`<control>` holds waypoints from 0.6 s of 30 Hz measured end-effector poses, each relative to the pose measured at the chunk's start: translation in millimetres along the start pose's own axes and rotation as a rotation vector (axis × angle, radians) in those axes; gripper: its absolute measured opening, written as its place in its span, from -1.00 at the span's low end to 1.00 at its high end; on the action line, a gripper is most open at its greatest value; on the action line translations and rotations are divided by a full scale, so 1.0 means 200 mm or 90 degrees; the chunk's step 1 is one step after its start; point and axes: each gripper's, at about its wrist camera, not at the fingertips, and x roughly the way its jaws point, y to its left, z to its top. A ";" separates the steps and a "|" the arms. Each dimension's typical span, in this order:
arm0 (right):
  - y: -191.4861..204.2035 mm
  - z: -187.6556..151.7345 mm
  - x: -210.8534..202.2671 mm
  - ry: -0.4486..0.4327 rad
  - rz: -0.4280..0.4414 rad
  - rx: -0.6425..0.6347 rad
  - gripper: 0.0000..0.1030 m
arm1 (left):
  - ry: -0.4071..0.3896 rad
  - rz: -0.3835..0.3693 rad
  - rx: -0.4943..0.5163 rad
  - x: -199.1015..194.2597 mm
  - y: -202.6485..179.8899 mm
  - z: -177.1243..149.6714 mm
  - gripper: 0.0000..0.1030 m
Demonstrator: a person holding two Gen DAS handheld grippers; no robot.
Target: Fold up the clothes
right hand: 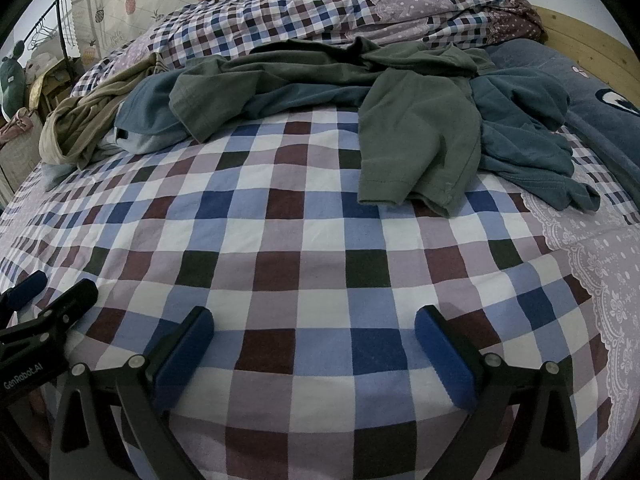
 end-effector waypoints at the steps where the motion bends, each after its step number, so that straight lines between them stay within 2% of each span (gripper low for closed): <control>1: 0.00 0.00 0.00 0.000 0.000 0.000 1.00 | 0.000 0.000 0.000 0.00 0.00 0.00 1.00; 18: 0.00 -0.01 0.00 0.001 0.000 0.000 1.00 | 0.002 0.000 0.001 -0.01 0.00 0.00 1.00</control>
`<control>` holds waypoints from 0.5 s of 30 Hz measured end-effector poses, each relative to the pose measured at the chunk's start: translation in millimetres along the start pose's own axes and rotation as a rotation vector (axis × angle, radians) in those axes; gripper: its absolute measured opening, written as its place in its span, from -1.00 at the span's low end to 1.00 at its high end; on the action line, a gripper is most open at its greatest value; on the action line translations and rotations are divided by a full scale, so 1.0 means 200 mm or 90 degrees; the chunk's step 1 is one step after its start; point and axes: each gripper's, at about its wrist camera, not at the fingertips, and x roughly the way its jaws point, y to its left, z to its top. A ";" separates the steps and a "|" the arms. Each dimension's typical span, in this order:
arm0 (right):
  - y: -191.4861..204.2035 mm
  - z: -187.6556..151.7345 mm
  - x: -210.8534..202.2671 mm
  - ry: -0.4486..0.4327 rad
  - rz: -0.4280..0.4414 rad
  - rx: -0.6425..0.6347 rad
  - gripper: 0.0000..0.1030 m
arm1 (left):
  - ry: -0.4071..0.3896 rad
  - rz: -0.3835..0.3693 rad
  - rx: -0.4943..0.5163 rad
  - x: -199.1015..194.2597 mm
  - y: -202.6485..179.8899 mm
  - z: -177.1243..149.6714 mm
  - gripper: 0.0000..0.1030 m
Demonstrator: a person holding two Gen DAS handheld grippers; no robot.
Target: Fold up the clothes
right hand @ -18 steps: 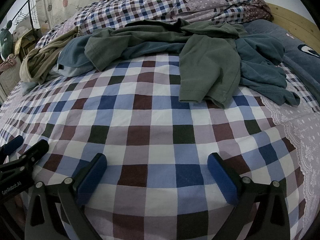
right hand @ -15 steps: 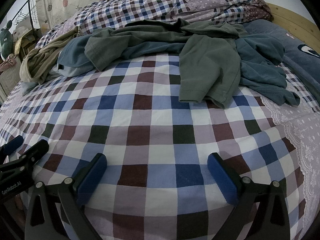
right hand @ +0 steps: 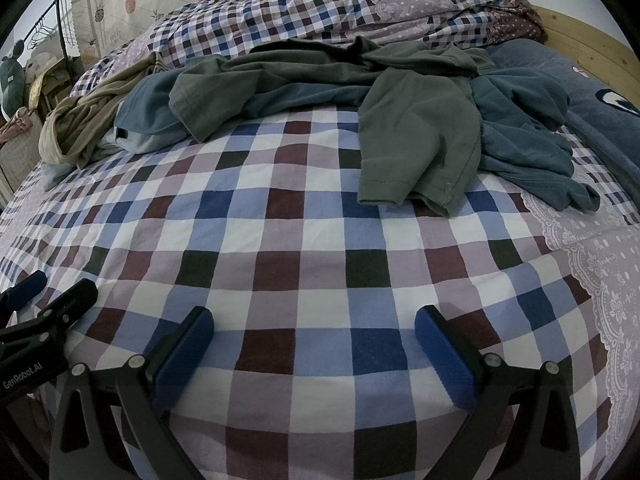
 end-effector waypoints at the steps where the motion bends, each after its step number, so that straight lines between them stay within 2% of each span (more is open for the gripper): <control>1: 0.00 0.00 0.00 0.000 0.000 0.000 1.00 | 0.000 0.001 0.001 0.00 0.00 0.00 1.00; 15: -0.01 0.01 0.02 0.005 0.018 0.008 1.00 | 0.003 -0.002 0.003 0.01 0.00 0.00 1.00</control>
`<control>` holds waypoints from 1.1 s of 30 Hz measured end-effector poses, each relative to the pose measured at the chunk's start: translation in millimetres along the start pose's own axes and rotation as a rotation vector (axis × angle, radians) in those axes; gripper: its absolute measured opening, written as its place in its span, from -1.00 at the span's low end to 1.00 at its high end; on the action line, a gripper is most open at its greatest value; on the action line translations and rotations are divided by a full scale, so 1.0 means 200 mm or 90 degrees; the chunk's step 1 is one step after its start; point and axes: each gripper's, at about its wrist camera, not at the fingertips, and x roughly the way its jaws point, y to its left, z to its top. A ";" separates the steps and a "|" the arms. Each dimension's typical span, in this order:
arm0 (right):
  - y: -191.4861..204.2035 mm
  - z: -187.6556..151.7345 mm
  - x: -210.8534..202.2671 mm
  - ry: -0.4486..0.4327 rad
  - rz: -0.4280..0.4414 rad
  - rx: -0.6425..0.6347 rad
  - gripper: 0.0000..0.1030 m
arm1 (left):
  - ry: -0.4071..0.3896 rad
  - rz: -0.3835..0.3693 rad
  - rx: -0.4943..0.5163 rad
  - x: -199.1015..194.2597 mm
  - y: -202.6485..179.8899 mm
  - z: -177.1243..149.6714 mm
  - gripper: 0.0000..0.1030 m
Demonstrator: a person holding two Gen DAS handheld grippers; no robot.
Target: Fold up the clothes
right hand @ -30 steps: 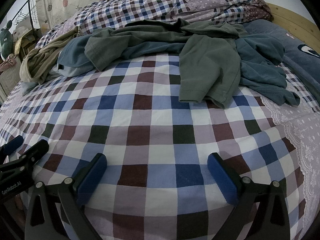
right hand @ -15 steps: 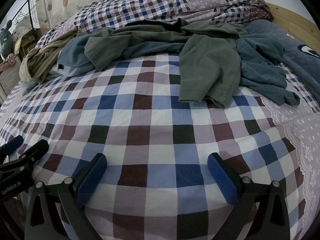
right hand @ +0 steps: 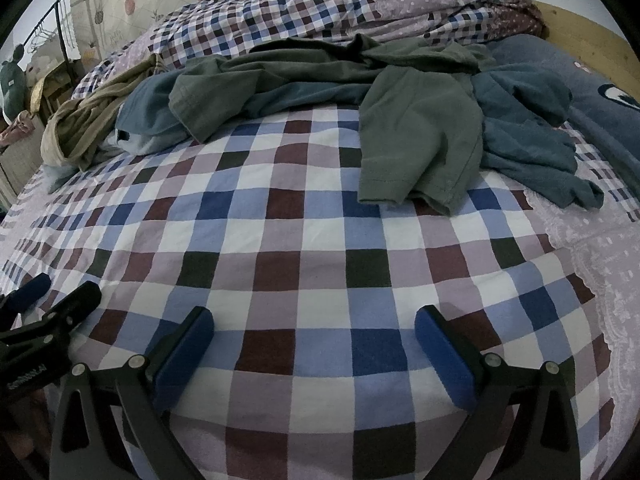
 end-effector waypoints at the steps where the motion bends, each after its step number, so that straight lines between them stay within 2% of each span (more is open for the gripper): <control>1: 0.00 0.00 0.00 0.001 0.006 0.001 1.00 | 0.000 0.000 0.000 0.00 0.00 0.00 1.00; 5: -0.08 0.02 -0.03 -0.005 0.074 0.032 1.00 | 0.000 -0.001 -0.001 0.00 0.00 0.00 1.00; 6: -0.14 0.03 -0.05 -0.014 0.108 0.062 0.99 | -0.001 -0.002 -0.001 0.00 0.00 0.00 1.00; 9: -0.30 0.06 -0.08 -0.032 0.135 0.136 0.98 | -0.001 -0.002 -0.002 -0.01 0.00 0.00 1.00; 14: -0.47 0.08 -0.09 -0.055 0.102 0.192 0.94 | -0.001 -0.002 -0.002 -0.01 -0.01 0.00 1.00; 16: -0.50 0.09 -0.08 -0.057 0.092 0.198 0.81 | -0.001 -0.003 -0.002 -0.01 0.00 0.00 1.00; 21: -0.56 0.16 -0.01 -0.051 0.074 0.214 0.30 | -0.001 -0.005 -0.003 -0.01 0.00 0.00 1.00; 28: -0.53 0.29 0.15 -0.033 0.064 0.163 0.13 | -0.001 -0.008 -0.003 0.00 0.00 0.00 1.00; 29: -0.52 0.29 0.16 -0.032 0.060 0.155 0.03 | -0.001 -0.009 -0.003 0.00 0.01 0.00 1.00; 31: -0.51 0.29 0.15 -0.031 0.066 0.150 -0.42 | -0.001 -0.011 -0.004 0.00 0.01 0.00 1.00; 32: -0.52 0.29 0.15 -0.030 0.068 0.151 -0.82 | -0.001 -0.012 -0.004 0.00 0.01 0.00 1.00; 33: -0.54 0.28 0.14 -0.031 0.073 0.156 -0.86 | -0.001 -0.013 -0.005 0.00 0.01 0.00 1.00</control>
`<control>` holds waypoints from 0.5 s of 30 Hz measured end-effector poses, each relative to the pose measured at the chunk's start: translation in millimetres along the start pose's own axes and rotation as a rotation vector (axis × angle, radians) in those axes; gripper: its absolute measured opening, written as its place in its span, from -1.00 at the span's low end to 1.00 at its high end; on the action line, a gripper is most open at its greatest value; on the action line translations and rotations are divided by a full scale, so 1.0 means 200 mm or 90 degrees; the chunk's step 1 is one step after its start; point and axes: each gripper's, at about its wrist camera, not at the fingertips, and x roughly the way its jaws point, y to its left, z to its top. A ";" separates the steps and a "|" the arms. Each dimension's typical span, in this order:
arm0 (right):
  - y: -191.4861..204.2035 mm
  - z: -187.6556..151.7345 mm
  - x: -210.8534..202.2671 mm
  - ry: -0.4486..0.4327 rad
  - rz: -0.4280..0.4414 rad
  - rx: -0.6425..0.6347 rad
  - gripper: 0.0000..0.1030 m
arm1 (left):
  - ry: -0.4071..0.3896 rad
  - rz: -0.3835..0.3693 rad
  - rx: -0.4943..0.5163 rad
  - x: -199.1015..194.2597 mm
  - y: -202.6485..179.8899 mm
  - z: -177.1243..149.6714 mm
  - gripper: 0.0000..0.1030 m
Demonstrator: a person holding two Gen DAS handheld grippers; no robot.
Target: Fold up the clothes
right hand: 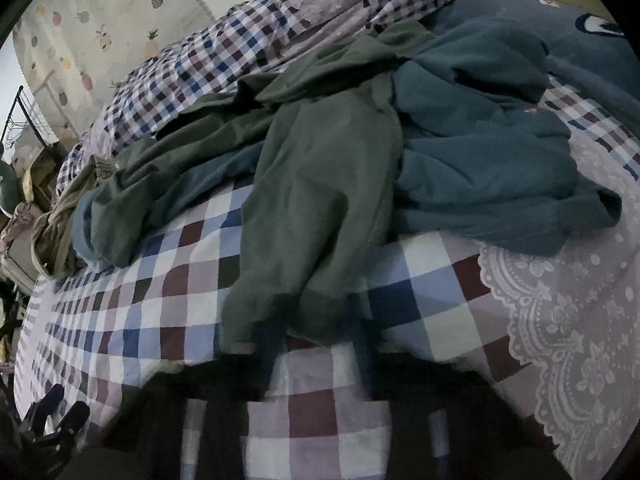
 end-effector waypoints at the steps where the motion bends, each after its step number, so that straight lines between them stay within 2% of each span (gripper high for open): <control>1: -0.01 0.00 -0.02 -0.007 0.000 0.004 -0.87 | 0.000 -0.001 -0.001 0.00 0.00 0.00 1.00; 3: -0.04 0.01 -0.10 -0.029 -0.011 0.006 -0.89 | 0.000 -0.003 -0.001 0.00 0.00 0.00 1.00; 8: -0.17 0.03 -0.42 -0.125 -0.039 0.040 -0.92 | 0.000 -0.007 -0.002 0.00 0.00 0.00 1.00; 10: -0.25 0.03 -0.56 -0.165 -0.065 0.062 -0.92 | 0.000 -0.009 -0.004 0.00 0.00 0.00 1.00; 15: -0.51 0.04 -0.81 -0.222 -0.140 0.136 -0.93 | -0.004 -0.019 -0.009 -0.02 0.01 0.00 0.99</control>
